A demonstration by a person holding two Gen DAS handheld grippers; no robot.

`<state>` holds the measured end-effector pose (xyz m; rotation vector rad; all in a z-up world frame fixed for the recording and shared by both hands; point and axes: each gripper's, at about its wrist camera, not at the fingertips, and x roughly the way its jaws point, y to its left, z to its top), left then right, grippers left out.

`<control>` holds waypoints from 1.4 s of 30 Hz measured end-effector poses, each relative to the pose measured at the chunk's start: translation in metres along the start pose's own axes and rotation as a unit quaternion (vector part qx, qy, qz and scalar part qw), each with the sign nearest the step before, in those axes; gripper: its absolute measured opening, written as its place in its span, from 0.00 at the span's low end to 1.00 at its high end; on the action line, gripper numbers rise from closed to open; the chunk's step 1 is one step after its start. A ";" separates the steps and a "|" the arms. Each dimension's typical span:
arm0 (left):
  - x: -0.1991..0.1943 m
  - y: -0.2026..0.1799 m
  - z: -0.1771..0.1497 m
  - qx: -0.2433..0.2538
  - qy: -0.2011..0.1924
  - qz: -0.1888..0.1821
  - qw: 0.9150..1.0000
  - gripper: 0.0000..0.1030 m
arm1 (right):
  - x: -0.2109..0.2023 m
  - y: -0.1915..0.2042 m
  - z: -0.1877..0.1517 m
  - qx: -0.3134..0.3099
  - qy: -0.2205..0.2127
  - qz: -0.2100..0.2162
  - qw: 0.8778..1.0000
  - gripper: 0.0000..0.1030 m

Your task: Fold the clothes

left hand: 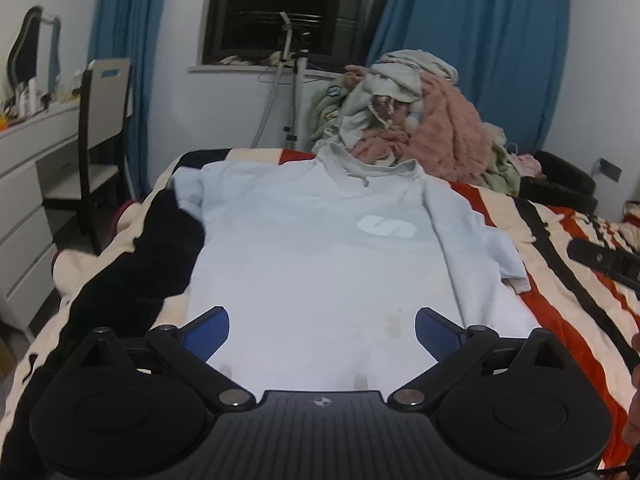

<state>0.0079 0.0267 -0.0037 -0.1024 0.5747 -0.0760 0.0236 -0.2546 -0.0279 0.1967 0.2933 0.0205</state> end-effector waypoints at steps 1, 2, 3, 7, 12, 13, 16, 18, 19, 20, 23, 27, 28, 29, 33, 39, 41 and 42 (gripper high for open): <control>0.002 0.004 0.000 -0.007 0.001 0.001 1.000 0.99 | 0.001 0.000 -0.001 0.002 0.003 -0.001 1.000 1.00; 0.004 0.006 0.000 -0.011 0.002 0.001 1.000 0.99 | 0.002 0.000 -0.001 0.004 0.006 -0.002 1.000 1.00; 0.006 0.009 0.000 -0.015 0.003 0.002 1.000 0.99 | 0.003 -0.001 -0.001 0.007 0.008 -0.002 1.000 1.00; 0.007 0.015 -0.001 -0.029 0.002 0.008 1.000 0.99 | 0.011 -0.010 0.003 0.041 0.015 0.000 0.999 1.00; 0.007 0.020 -0.006 -0.047 0.003 0.016 0.999 0.99 | 0.052 -0.040 0.018 0.099 0.023 -0.011 0.995 1.00; 0.009 0.021 -0.007 -0.051 0.003 0.018 0.999 0.99 | 0.064 -0.047 0.020 0.108 0.027 -0.012 0.994 1.00; 0.014 0.021 -0.008 -0.061 0.007 0.023 0.998 0.99 | 0.096 -0.073 0.022 0.153 0.044 -0.015 0.987 1.00; 0.018 0.021 -0.010 -0.063 0.008 0.026 0.998 0.99 | 0.118 -0.088 0.022 0.174 0.050 -0.018 0.983 1.00; 0.020 0.021 -0.011 -0.064 0.010 0.027 0.998 0.99 | 0.130 -0.096 0.021 0.182 0.054 -0.020 0.982 0.99; 0.022 0.021 -0.011 -0.065 0.012 0.027 0.997 0.99 | 0.143 -0.103 0.019 0.192 0.061 -0.022 0.979 0.99; 0.030 0.021 -0.013 -0.068 0.026 0.021 0.997 0.99 | 0.178 -0.127 0.011 0.219 0.078 -0.028 0.972 0.98; 0.041 0.017 -0.013 -0.066 0.028 0.004 0.997 0.99 | 0.213 -0.155 -0.007 0.259 0.088 -0.029 0.961 0.97; 0.045 0.015 -0.013 -0.063 0.029 0.003 0.998 0.99 | 0.223 -0.159 -0.012 0.265 0.100 -0.029 0.959 0.94; 0.050 0.013 -0.013 -0.060 0.030 0.000 0.998 0.99 | 0.233 -0.162 -0.018 0.268 0.113 -0.028 0.956 0.87; 0.068 0.009 -0.015 -0.055 0.049 -0.009 0.997 0.99 | 0.247 -0.142 -0.018 0.191 0.120 -0.018 0.974 0.74; 0.080 0.011 -0.017 -0.070 0.076 -0.028 0.994 0.99 | 0.249 -0.100 -0.004 0.055 0.143 -0.025 0.988 0.09; 0.078 0.013 -0.017 -0.078 0.077 -0.033 0.993 0.99 | 0.247 -0.096 0.003 0.035 0.138 -0.046 0.989 0.06; 0.076 0.014 -0.018 -0.079 0.074 -0.033 0.994 0.99 | 0.245 -0.097 0.012 0.020 0.122 -0.063 0.990 0.06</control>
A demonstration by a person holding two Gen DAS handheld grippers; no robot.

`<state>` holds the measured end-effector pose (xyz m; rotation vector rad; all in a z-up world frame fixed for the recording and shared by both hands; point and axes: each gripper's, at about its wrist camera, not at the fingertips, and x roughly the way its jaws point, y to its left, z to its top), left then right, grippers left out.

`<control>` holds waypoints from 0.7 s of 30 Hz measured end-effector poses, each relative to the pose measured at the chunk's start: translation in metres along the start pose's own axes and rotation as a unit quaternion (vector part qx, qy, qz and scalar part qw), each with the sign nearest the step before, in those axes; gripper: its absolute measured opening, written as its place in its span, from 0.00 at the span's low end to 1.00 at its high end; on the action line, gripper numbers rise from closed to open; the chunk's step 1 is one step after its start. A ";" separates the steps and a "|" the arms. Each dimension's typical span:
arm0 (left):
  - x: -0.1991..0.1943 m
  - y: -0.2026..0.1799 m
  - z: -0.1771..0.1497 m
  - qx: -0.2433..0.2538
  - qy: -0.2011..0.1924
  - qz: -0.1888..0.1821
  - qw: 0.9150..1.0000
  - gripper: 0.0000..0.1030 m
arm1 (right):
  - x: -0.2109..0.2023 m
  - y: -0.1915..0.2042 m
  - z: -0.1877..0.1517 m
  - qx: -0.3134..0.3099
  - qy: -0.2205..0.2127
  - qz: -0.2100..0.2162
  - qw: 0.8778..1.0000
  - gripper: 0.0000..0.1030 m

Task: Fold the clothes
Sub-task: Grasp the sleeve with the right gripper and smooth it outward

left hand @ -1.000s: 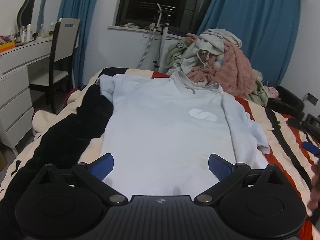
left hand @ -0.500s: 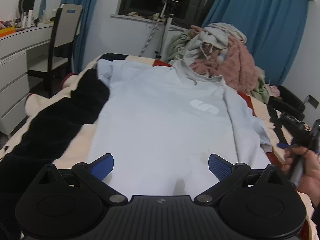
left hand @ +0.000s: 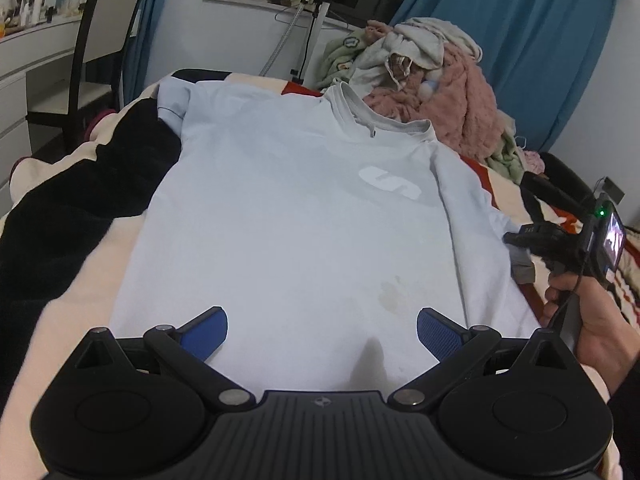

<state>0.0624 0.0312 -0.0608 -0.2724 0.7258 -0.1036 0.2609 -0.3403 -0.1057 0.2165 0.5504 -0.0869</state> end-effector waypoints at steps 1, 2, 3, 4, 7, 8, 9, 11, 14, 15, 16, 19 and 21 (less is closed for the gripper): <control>-0.002 0.001 0.000 0.000 -0.003 -0.001 1.000 0.99 | -0.003 -0.002 0.008 -0.013 -0.018 -0.017 1.000 0.06; -0.004 0.001 0.000 0.000 -0.006 -0.003 1.000 0.99 | -0.005 -0.005 0.019 -0.030 -0.039 -0.034 0.998 0.06; -0.006 0.002 -0.001 0.000 -0.009 -0.005 1.000 0.99 | -0.007 -0.007 0.029 -0.048 -0.060 -0.053 0.996 0.05; -0.008 0.002 0.000 0.000 -0.011 -0.006 1.000 0.99 | -0.007 -0.008 0.039 -0.065 -0.074 -0.069 0.993 0.05; -0.006 0.001 -0.001 -0.003 -0.009 -0.009 1.000 0.99 | 0.008 -0.017 0.059 -0.111 -0.091 -0.111 0.983 0.05; -0.005 0.001 0.000 -0.003 -0.008 -0.010 1.000 0.99 | 0.016 -0.020 0.063 -0.127 -0.089 -0.125 0.980 0.05; -0.003 0.000 0.000 -0.001 -0.007 -0.010 1.000 0.99 | 0.028 -0.024 0.065 -0.141 -0.080 -0.139 0.977 0.05; 0.002 -0.002 0.000 0.005 -0.005 -0.007 1.000 0.99 | 0.053 -0.034 0.064 -0.152 -0.055 -0.159 0.974 0.05; 0.009 -0.004 0.001 0.017 -0.005 -0.001 1.000 0.99 | 0.077 -0.050 0.059 -0.139 -0.037 -0.161 0.976 0.06; 0.012 -0.005 0.001 0.022 -0.006 0.001 1.000 0.99 | 0.081 -0.053 0.057 -0.137 -0.037 -0.158 0.977 0.06; 0.015 -0.007 0.001 0.026 -0.006 0.002 1.000 0.99 | 0.082 -0.056 0.054 -0.128 -0.037 -0.152 0.979 0.07; 0.023 -0.010 0.002 0.037 -0.005 0.004 0.999 0.99 | 0.077 -0.063 0.051 -0.083 -0.038 -0.130 0.987 0.15; 0.025 -0.013 0.002 0.047 -0.006 0.000 0.999 0.99 | 0.067 -0.063 0.049 -0.066 -0.035 -0.133 0.988 0.56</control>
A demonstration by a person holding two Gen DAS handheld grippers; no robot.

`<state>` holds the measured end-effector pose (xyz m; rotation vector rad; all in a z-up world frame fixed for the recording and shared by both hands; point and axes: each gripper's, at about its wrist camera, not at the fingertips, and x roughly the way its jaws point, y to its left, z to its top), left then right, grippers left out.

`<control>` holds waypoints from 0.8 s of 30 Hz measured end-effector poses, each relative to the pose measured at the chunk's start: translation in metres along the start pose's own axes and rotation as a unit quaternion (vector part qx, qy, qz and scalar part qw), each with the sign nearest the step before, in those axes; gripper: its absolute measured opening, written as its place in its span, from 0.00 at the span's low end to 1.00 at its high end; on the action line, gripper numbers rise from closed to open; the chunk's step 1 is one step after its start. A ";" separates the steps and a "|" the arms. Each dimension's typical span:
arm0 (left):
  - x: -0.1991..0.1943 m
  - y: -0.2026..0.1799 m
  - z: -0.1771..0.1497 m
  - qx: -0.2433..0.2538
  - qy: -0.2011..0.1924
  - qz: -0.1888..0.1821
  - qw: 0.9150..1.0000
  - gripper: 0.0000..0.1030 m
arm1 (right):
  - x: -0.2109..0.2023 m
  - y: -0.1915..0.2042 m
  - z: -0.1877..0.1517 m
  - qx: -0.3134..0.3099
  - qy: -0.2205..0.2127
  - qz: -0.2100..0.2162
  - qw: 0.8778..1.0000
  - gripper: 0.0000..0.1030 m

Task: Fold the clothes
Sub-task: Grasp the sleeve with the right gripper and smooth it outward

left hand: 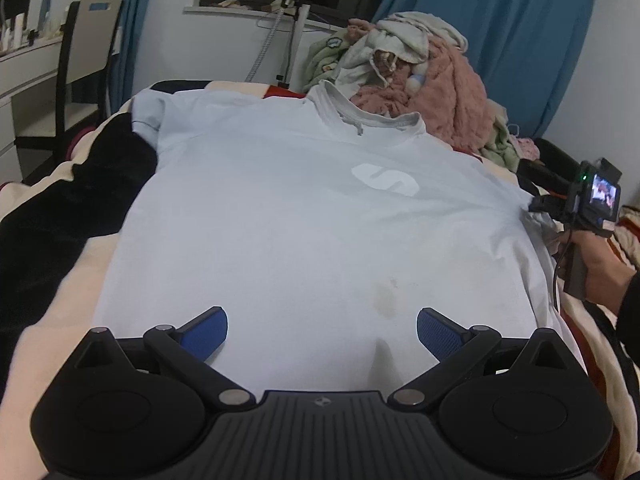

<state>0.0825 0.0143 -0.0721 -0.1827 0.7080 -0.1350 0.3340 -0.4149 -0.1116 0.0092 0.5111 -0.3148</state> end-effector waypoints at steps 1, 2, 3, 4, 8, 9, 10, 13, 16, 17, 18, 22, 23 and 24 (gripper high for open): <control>0.000 -0.002 0.000 0.006 -0.001 -0.002 1.000 0.99 | -0.006 -0.001 0.000 0.007 0.000 -0.002 1.000 0.78; 0.000 -0.003 -0.001 0.012 -0.002 -0.004 1.000 0.99 | -0.016 -0.003 0.000 0.012 -0.008 -0.002 1.000 0.81; -0.002 -0.005 -0.002 0.015 -0.003 -0.006 1.000 0.99 | -0.027 -0.006 0.001 0.018 -0.016 0.007 1.000 0.80; -0.004 -0.006 -0.002 0.017 -0.005 -0.011 1.000 0.99 | -0.042 -0.008 0.002 0.024 -0.021 0.020 0.999 0.80; -0.019 -0.011 -0.006 0.032 -0.022 -0.020 0.999 0.99 | -0.108 -0.016 0.004 0.049 -0.038 0.046 0.997 0.80; -0.024 -0.012 -0.007 0.035 -0.026 -0.023 0.999 0.99 | -0.130 -0.019 0.004 0.061 -0.039 0.054 0.996 0.80; -0.028 -0.013 -0.008 0.037 -0.028 -0.028 0.999 0.98 | -0.152 -0.022 0.004 0.073 -0.041 0.062 0.995 0.80; -0.042 -0.014 -0.012 0.034 -0.025 -0.047 0.998 0.97 | -0.224 -0.034 -0.002 0.110 -0.042 0.091 0.989 0.80; -0.055 -0.016 -0.019 0.037 -0.015 -0.078 0.996 0.97 | -0.297 -0.047 -0.018 0.144 -0.050 0.130 0.980 0.80; -0.060 -0.018 -0.022 0.040 -0.010 -0.092 0.995 0.96 | -0.321 -0.052 -0.024 0.157 -0.054 0.145 0.975 0.80; -0.063 -0.019 -0.025 0.041 -0.004 -0.107 0.993 0.95 | -0.341 -0.058 -0.033 0.172 -0.061 0.161 0.970 0.80; -0.070 -0.039 -0.038 0.048 0.027 -0.172 0.984 0.92 | -0.398 -0.073 -0.072 0.208 -0.073 0.204 0.954 0.81; -0.070 -0.045 -0.042 0.049 0.036 -0.181 0.982 0.90 | -0.406 -0.077 -0.079 0.223 -0.077 0.208 0.949 0.82; -0.070 -0.052 -0.045 0.048 0.047 -0.190 0.979 0.88 | -0.412 -0.080 -0.082 0.239 -0.083 0.218 0.943 0.82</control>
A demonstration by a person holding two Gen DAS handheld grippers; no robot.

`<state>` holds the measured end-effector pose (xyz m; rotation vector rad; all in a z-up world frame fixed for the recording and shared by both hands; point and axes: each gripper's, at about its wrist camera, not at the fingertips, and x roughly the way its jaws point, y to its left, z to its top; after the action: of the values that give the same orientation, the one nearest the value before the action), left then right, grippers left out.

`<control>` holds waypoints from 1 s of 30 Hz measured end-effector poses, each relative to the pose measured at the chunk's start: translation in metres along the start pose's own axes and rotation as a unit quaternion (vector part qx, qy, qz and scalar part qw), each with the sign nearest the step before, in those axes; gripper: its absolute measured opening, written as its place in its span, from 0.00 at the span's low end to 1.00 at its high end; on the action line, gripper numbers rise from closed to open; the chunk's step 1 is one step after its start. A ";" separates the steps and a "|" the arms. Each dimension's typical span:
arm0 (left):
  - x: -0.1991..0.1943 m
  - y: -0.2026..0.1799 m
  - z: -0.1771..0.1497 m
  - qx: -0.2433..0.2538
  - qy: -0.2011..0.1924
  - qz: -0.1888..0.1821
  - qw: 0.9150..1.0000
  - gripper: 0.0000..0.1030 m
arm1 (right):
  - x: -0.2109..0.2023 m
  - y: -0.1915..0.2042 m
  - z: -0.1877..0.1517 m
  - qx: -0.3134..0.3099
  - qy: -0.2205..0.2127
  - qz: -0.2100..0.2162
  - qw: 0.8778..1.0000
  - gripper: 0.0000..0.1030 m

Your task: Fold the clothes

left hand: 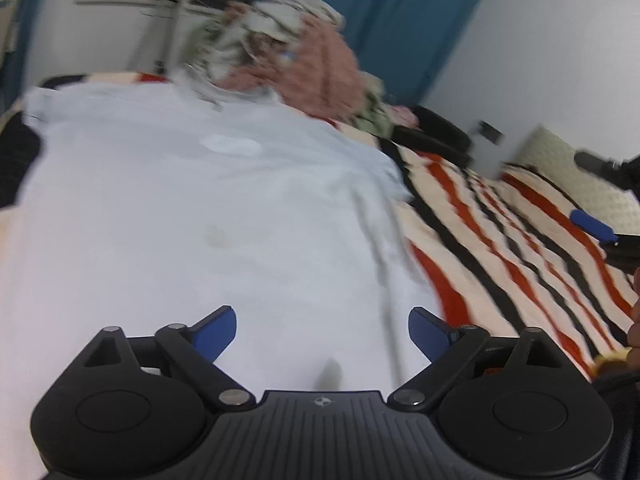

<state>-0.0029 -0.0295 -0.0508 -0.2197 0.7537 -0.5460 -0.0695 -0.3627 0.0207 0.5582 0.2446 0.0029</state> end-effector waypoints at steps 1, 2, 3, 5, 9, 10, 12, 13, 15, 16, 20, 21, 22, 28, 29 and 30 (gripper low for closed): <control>0.006 -0.007 -0.003 -0.010 0.019 -0.014 1.000 0.86 | -0.006 -0.001 -0.001 0.012 -0.004 0.009 1.000 0.82; 0.013 -0.015 -0.006 -0.012 0.035 -0.026 0.999 0.82 | -0.007 0.000 -0.001 0.014 -0.002 0.014 1.000 0.82; 0.019 -0.024 -0.010 -0.013 0.048 -0.036 0.998 0.78 | -0.007 0.000 -0.002 0.014 0.001 0.016 1.000 0.82; 0.027 -0.041 -0.016 0.012 0.048 -0.029 0.998 0.77 | -0.005 0.001 -0.002 0.010 0.001 0.012 1.000 0.82; 0.043 -0.079 -0.033 0.063 0.053 -0.029 0.996 0.72 | -0.004 -0.009 -0.005 0.018 -0.005 0.009 1.000 0.82; 0.045 -0.087 -0.037 0.076 0.054 -0.034 0.995 0.71 | -0.002 -0.013 -0.005 0.022 -0.005 0.008 1.000 0.82; 0.047 -0.104 -0.047 0.112 0.055 -0.028 0.992 0.68 | -0.001 -0.024 -0.010 0.037 -0.001 0.005 0.999 0.82; 0.049 -0.112 -0.051 0.132 0.053 -0.022 0.990 0.67 | -0.001 -0.030 -0.013 0.045 0.003 0.004 0.999 0.82; 0.053 -0.126 -0.063 0.163 0.055 -0.023 0.985 0.63 | 0.004 -0.039 -0.015 0.063 0.011 0.004 0.998 0.82; 0.056 -0.129 -0.069 0.172 0.059 -0.024 0.983 0.62 | 0.006 -0.042 -0.015 0.069 0.015 0.005 0.997 0.82; 0.078 -0.139 -0.087 0.206 0.081 0.003 0.975 0.49 | 0.013 -0.045 -0.018 0.068 0.022 0.014 0.997 0.82; 0.082 -0.140 -0.091 0.216 0.080 0.009 0.973 0.43 | 0.014 -0.045 -0.019 0.067 0.024 0.014 0.997 0.82; 0.083 -0.142 -0.094 0.226 0.074 0.013 0.971 0.39 | 0.015 -0.046 -0.019 0.069 0.026 0.015 0.997 0.82; 0.071 -0.149 -0.094 0.243 0.039 0.015 0.969 0.01 | 0.007 -0.052 -0.015 0.088 0.010 0.024 0.996 0.82; 0.064 -0.150 -0.092 0.238 0.028 0.007 0.971 0.01 | 0.005 -0.052 -0.015 0.090 0.005 0.026 0.996 0.82; 0.058 -0.150 -0.089 0.228 0.018 -0.008 0.974 0.01 | 0.003 -0.053 -0.014 0.091 -0.003 0.029 0.995 0.82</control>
<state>-0.0888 -0.1865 -0.0916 0.2105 0.6425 -0.7246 -0.0736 -0.4006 -0.0192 0.7457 0.2242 0.0350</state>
